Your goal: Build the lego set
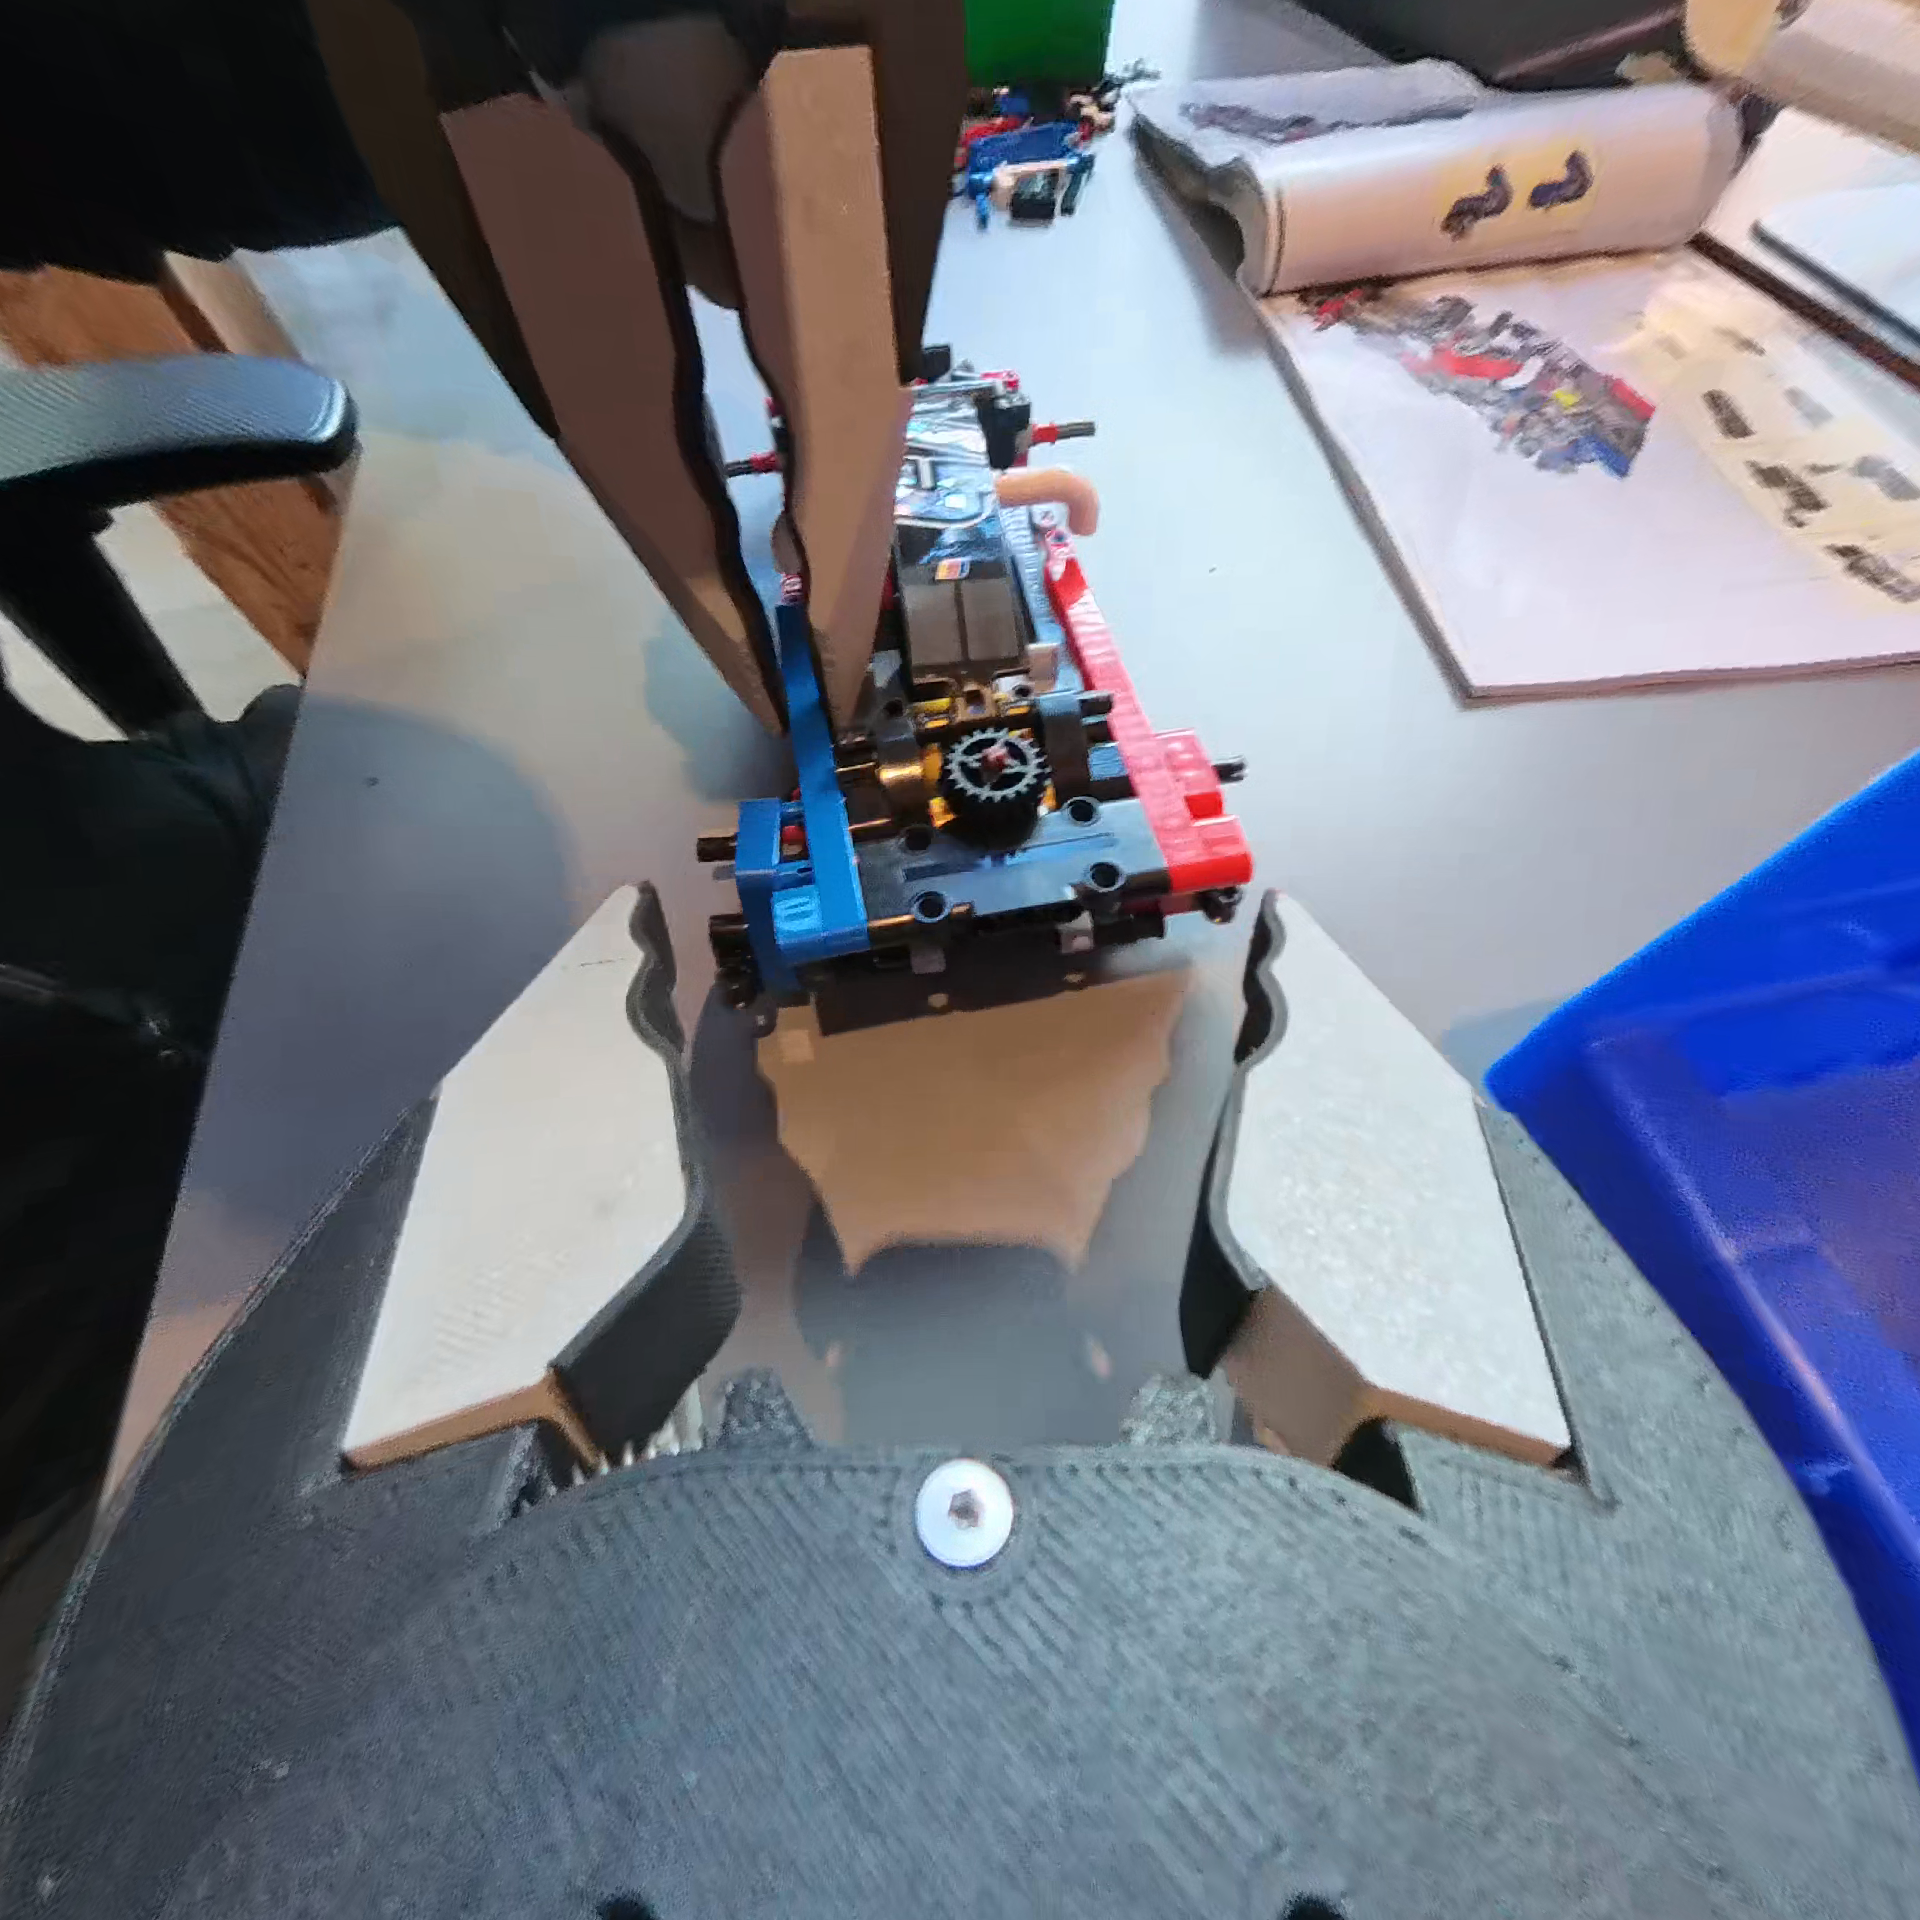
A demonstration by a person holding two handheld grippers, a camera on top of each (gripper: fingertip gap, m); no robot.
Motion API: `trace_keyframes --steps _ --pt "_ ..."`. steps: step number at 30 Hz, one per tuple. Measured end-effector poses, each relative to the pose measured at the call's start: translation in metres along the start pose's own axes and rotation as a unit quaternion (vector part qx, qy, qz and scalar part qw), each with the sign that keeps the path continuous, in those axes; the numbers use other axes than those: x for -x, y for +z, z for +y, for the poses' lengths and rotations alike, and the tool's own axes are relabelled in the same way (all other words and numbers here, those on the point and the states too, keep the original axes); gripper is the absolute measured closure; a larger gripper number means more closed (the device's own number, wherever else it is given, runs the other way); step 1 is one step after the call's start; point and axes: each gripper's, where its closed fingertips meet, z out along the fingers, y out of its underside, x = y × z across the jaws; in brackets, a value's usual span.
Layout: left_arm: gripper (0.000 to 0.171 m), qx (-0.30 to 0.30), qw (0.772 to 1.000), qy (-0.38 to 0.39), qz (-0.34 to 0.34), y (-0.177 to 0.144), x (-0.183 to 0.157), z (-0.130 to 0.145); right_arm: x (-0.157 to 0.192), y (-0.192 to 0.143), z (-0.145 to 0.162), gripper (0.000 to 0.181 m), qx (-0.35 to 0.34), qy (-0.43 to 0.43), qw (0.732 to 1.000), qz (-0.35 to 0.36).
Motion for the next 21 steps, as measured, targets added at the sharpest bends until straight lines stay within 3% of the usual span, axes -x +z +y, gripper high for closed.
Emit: trace_keyframes --steps 7,12,15,17,19,21 --pt "0.166 0.006 1.000 0.008 0.007 -0.001 -0.002 0.001 -0.004 0.015 -0.001 0.068 0.020 -0.026 0.999 -0.015" --pt "0.166 0.007 1.000 -0.008 -0.002 -0.002 -0.003 0.002 0.000 0.020 0.003 0.075 0.040 -0.053 0.997 -0.023" --pt "0.157 0.012 0.997 -0.030 -0.066 -0.002 0.000 0.004 0.000 0.021 0.003 0.075 0.041 -0.057 0.997 -0.017" --pt "0.142 0.002 0.994 -0.033 -0.100 0.000 -0.003 0.001 0.000 0.021 0.003 0.075 0.041 -0.056 0.997 -0.018" --pt "0.129 0.001 0.993 -0.047 -0.110 0.004 -0.008 0.000 0.001 0.021 0.003 0.075 0.040 -0.055 0.997 -0.020" --pt "0.128 -0.009 0.991 -0.057 -0.117 0.005 -0.007 -0.006 0.000 0.021 0.003 0.075 0.039 -0.052 0.998 -0.021"
